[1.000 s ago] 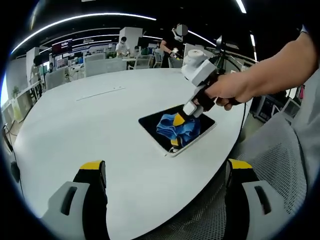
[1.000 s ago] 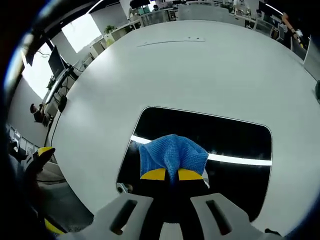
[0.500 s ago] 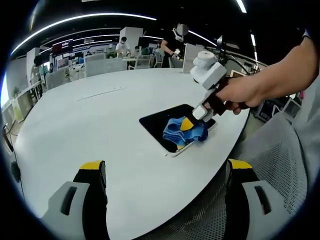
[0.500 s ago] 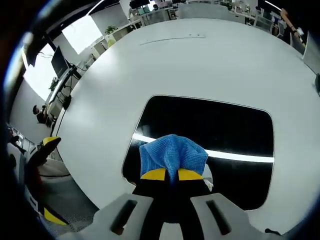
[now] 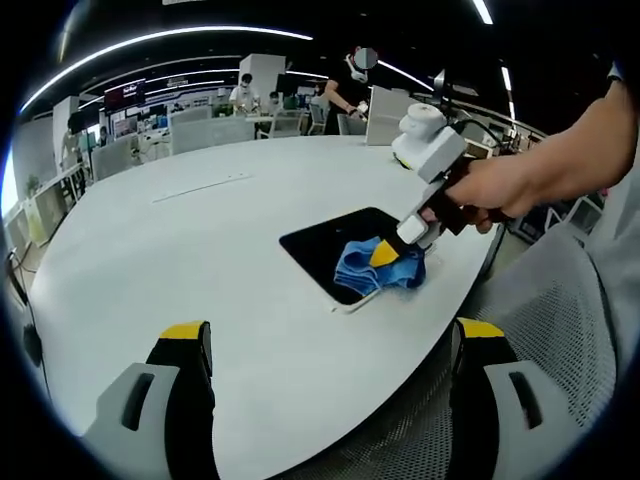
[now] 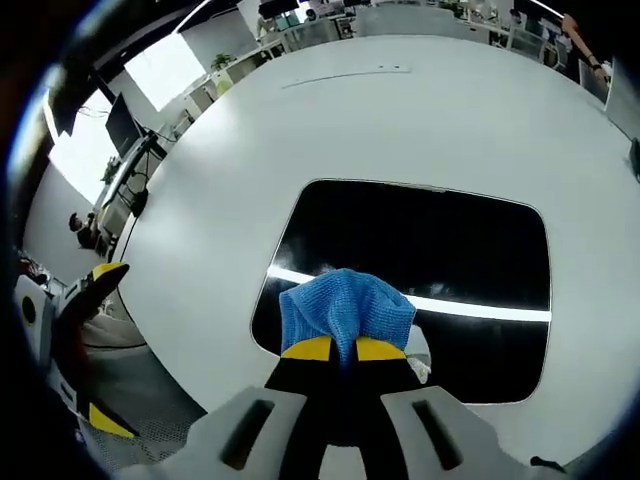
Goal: Wipe the mirror surface with the cleaning cloth until all visible marks leave the cleaned area.
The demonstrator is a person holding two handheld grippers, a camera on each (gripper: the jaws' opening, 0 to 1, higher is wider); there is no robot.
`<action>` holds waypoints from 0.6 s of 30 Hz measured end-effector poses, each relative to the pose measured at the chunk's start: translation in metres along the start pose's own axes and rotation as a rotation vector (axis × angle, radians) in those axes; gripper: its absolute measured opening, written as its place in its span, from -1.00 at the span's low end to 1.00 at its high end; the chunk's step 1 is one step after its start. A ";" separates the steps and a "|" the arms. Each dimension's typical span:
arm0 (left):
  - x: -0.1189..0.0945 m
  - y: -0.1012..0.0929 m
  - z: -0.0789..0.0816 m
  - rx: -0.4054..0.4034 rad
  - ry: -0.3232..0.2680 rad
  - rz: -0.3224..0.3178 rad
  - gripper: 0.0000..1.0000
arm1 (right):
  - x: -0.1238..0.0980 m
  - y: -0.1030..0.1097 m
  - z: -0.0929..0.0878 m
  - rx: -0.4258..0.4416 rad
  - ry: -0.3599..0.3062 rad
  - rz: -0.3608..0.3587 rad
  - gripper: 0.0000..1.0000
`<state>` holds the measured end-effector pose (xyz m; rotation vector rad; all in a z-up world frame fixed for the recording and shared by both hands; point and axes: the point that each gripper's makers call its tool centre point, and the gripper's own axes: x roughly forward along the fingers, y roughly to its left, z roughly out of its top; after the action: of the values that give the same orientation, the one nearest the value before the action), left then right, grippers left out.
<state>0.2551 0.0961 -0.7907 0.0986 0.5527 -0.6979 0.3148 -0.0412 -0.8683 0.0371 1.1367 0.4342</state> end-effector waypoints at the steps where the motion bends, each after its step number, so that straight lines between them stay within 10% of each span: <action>1: 0.000 0.000 0.000 0.000 0.001 -0.001 0.98 | 0.000 0.000 -0.001 -0.003 0.002 0.001 -0.99; 18: 0.000 0.000 -0.001 0.004 0.004 0.003 0.98 | -0.007 0.005 -0.015 -0.008 0.017 0.018 -1.00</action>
<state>0.2550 0.0962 -0.7912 0.1043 0.5550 -0.6962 0.2980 -0.0419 -0.8676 0.0366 1.1518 0.4564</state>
